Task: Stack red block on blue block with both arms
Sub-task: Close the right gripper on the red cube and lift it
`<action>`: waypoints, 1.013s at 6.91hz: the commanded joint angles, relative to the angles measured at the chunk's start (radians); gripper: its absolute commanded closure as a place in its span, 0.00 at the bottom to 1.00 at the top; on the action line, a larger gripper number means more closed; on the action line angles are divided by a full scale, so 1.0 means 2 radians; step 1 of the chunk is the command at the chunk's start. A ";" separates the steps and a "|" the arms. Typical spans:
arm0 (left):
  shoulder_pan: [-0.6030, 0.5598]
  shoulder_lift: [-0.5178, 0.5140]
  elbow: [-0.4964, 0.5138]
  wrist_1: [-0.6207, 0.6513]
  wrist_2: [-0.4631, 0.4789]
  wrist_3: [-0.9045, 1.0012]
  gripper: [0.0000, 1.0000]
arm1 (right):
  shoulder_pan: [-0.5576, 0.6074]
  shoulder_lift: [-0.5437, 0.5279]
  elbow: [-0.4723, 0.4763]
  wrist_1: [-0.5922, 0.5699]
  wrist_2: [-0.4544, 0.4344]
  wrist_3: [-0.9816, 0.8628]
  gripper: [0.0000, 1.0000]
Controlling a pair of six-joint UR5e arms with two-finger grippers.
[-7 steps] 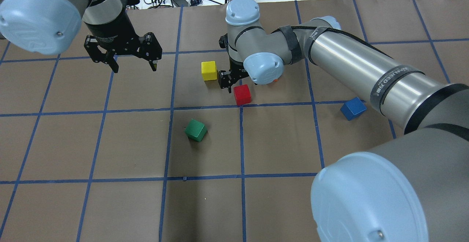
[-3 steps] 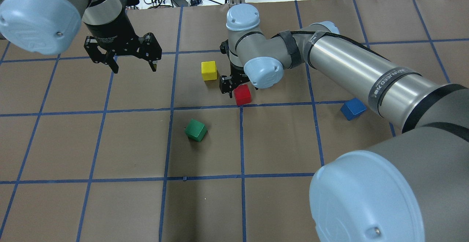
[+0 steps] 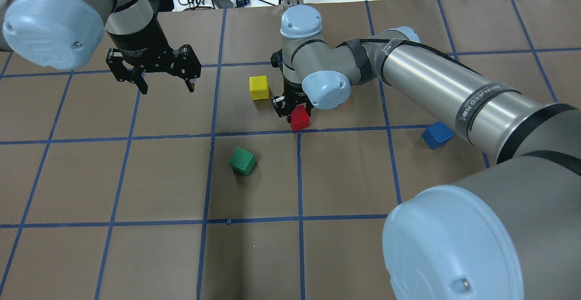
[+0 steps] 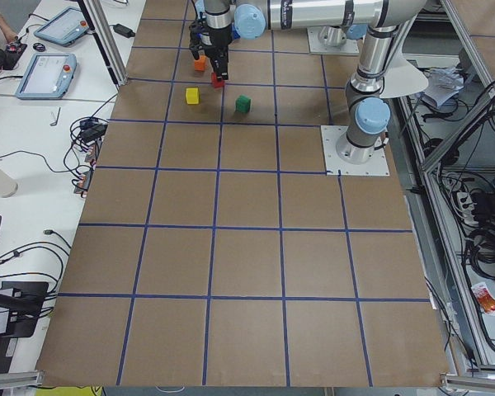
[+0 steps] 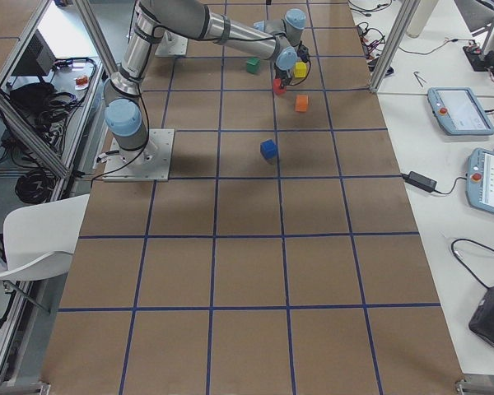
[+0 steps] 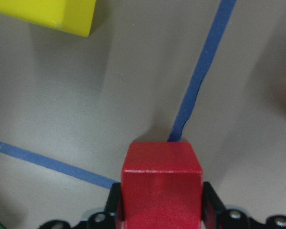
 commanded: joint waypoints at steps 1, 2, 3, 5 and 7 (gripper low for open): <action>0.000 -0.001 0.000 0.002 0.001 0.002 0.00 | -0.002 -0.006 -0.008 0.002 -0.020 -0.006 1.00; 0.002 0.002 -0.001 0.002 0.002 0.002 0.00 | -0.013 -0.022 -0.010 0.023 -0.035 -0.005 1.00; 0.001 0.002 -0.002 0.002 0.002 -0.001 0.00 | -0.037 -0.047 -0.009 0.063 -0.037 0.001 1.00; 0.003 0.000 -0.003 0.002 0.002 0.001 0.00 | -0.123 -0.120 -0.002 0.159 -0.037 0.002 1.00; 0.001 0.004 -0.006 0.002 0.002 -0.002 0.00 | -0.188 -0.151 0.001 0.198 -0.037 -0.008 1.00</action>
